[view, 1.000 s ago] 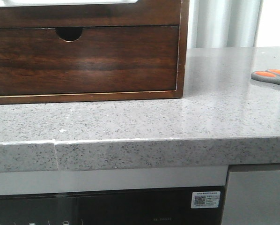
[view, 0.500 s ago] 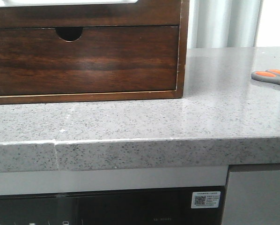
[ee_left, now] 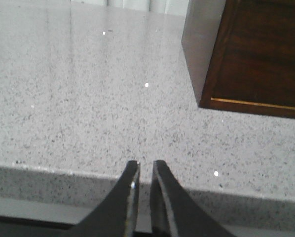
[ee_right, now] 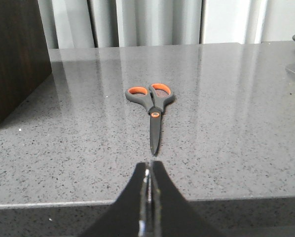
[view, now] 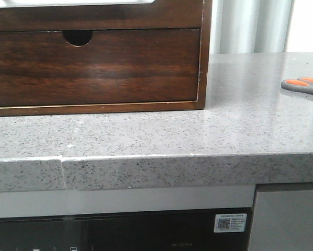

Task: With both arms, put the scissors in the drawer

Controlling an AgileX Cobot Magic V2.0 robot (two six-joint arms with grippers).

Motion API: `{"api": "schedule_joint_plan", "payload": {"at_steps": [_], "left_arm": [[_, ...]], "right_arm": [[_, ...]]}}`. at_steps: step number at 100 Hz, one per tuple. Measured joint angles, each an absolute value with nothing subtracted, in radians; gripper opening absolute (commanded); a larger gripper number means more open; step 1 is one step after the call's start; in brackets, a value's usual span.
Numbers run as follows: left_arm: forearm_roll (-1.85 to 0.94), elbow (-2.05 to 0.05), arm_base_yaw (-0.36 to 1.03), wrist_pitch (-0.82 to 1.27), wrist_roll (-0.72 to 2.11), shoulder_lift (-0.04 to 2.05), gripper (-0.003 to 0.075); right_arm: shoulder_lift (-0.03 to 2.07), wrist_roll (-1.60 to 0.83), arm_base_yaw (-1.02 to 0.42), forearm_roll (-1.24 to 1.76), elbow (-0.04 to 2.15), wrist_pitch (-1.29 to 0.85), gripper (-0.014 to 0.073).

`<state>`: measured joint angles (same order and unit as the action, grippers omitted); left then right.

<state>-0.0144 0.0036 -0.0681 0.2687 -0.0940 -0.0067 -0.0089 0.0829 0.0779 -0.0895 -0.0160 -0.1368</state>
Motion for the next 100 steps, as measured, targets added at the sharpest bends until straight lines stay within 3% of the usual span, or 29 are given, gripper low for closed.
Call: {"api": "schedule_joint_plan", "payload": {"at_steps": [100], "left_arm": [[-0.013,0.004,-0.068,0.207,-0.094,-0.007,0.0003]], "right_arm": [[-0.009,0.083,0.078,-0.089,-0.016,-0.043,-0.0106]]}}
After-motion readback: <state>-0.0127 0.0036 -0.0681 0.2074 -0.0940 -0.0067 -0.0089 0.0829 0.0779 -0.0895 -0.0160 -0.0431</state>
